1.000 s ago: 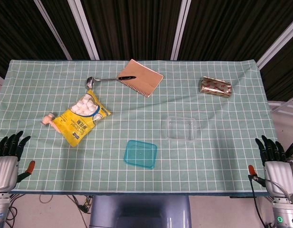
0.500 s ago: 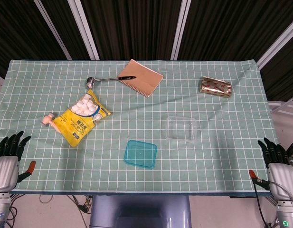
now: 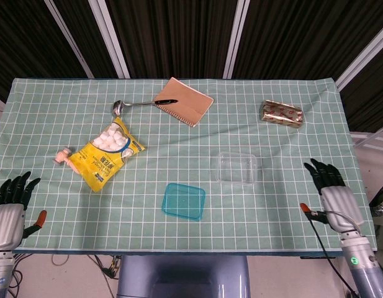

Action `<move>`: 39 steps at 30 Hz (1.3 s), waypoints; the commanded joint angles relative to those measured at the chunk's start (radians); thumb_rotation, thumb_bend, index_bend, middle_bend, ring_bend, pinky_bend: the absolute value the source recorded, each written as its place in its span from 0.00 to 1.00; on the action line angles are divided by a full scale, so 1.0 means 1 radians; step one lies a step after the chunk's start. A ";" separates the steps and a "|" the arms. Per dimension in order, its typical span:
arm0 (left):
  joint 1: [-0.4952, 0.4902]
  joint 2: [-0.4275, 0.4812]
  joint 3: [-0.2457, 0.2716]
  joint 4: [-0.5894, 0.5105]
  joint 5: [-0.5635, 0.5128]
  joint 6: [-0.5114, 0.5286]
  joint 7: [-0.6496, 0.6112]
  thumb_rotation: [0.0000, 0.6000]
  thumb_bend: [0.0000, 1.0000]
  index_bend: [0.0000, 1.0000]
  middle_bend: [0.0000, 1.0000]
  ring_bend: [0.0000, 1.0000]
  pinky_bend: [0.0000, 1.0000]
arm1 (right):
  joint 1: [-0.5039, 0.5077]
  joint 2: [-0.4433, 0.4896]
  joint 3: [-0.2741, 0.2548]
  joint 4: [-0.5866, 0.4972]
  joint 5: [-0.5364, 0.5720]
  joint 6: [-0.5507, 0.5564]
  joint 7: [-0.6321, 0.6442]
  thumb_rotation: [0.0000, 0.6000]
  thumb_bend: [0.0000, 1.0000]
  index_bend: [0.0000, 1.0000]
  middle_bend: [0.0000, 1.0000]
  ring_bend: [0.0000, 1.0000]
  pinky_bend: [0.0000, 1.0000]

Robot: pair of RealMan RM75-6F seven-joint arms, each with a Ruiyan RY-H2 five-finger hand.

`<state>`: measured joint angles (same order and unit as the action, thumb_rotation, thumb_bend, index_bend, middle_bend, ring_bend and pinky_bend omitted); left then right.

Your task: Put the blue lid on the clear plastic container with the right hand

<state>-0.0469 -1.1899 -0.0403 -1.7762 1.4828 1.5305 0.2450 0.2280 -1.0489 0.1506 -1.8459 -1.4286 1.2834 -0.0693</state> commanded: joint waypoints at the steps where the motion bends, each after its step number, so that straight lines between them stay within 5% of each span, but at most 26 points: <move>1: 0.000 0.001 -0.001 -0.002 -0.003 0.000 -0.002 1.00 0.35 0.13 0.00 0.00 0.00 | 0.081 -0.066 0.056 -0.039 0.113 -0.095 -0.036 1.00 0.32 0.00 0.00 0.00 0.00; 10: -0.002 0.002 -0.004 -0.004 -0.016 -0.006 -0.001 1.00 0.35 0.13 0.00 0.00 0.00 | 0.207 -0.112 0.107 -0.126 0.320 -0.209 -0.154 1.00 0.31 0.00 0.00 0.00 0.00; 16: -0.002 0.005 -0.004 -0.006 -0.017 -0.006 -0.008 1.00 0.35 0.13 0.00 0.00 0.00 | 0.258 -0.143 0.089 -0.160 0.422 -0.228 -0.244 1.00 0.31 0.00 0.00 0.00 0.00; 26: -0.006 0.001 -0.003 -0.014 -0.022 -0.016 -0.001 1.00 0.35 0.13 0.00 0.00 0.00 | 0.285 -0.241 0.028 -0.178 0.431 -0.113 -0.433 1.00 0.31 0.00 0.00 0.00 0.00; 39: -0.012 -0.002 -0.007 -0.017 -0.039 -0.027 0.005 1.00 0.35 0.13 0.00 0.00 0.00 | 0.366 -0.320 0.060 -0.244 0.589 -0.053 -0.596 1.00 0.31 0.00 0.00 0.00 0.00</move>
<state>-0.0584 -1.1917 -0.0468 -1.7935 1.4437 1.5029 0.2493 0.5797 -1.3573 0.2034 -2.0818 -0.8613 1.2238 -0.6477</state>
